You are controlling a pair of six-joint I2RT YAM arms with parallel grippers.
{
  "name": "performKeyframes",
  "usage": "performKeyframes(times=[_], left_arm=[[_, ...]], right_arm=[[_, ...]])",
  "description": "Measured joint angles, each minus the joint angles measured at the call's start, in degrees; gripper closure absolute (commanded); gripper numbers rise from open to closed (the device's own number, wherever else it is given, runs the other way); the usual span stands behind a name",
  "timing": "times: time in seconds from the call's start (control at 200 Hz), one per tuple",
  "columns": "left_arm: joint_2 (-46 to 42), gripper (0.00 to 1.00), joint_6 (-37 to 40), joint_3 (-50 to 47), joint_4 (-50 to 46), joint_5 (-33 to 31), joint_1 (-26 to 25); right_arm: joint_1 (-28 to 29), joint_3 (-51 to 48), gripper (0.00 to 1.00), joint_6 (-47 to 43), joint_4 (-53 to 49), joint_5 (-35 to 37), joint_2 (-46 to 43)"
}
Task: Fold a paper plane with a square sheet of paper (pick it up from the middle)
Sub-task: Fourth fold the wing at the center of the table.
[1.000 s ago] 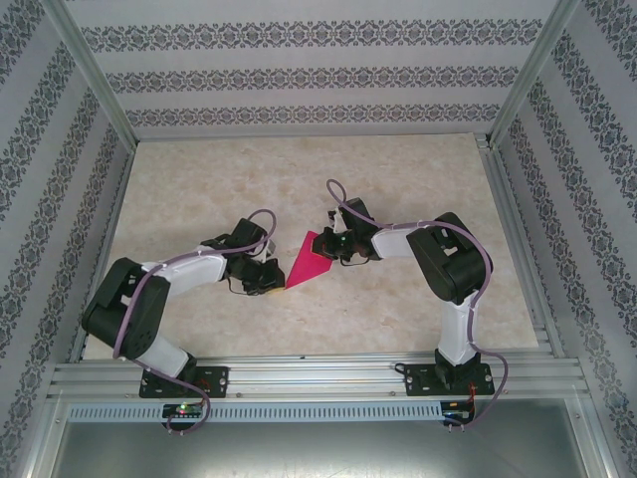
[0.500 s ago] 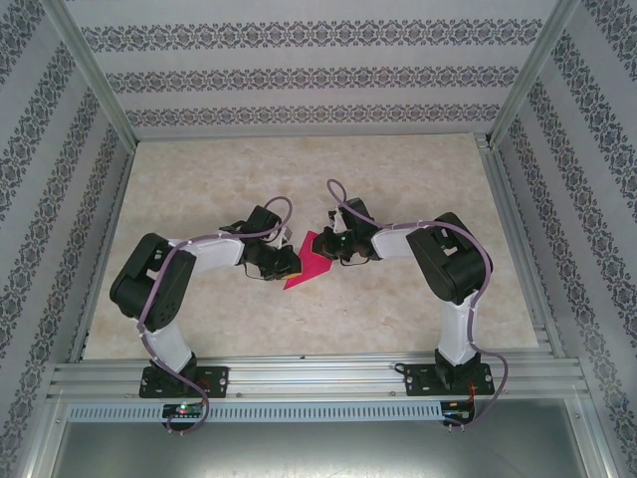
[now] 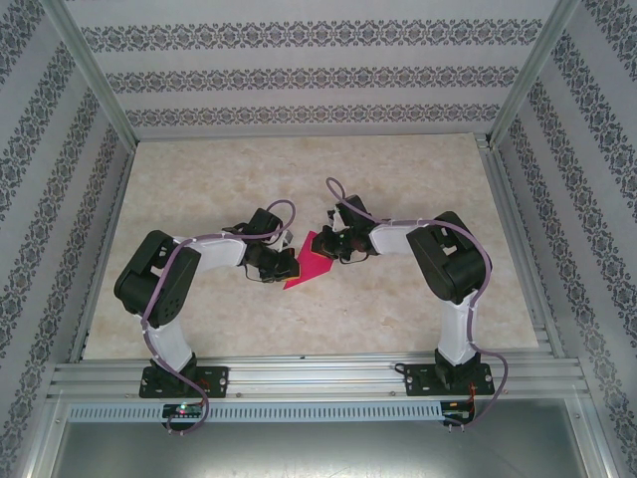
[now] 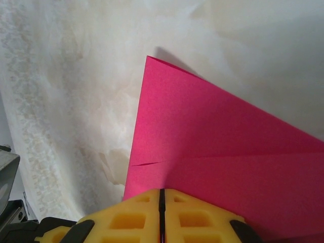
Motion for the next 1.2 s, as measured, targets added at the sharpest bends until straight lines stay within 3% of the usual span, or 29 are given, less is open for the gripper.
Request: performKeyframes(times=[0.25,0.52,0.719,1.199], left_arm=[[0.11,0.95,0.55,0.11,-0.07,0.02,0.00],[0.13,0.97,0.55,0.17,-0.22,0.00,0.00],[0.28,1.00,0.55,0.35,-0.37,0.02,-0.02],[2.75,1.00,0.74,3.21,0.50,0.39,-0.48]], right_arm=[[0.94,0.37,0.95,-0.02,-3.37,0.74,-1.25],[5.35,-2.16,0.96,3.63,1.77,0.79,-1.55],[5.55,-4.13,0.96,4.02,5.29,1.57,-1.57],[-2.71,-6.38,0.93,3.37,8.85,-0.85,-1.75]])
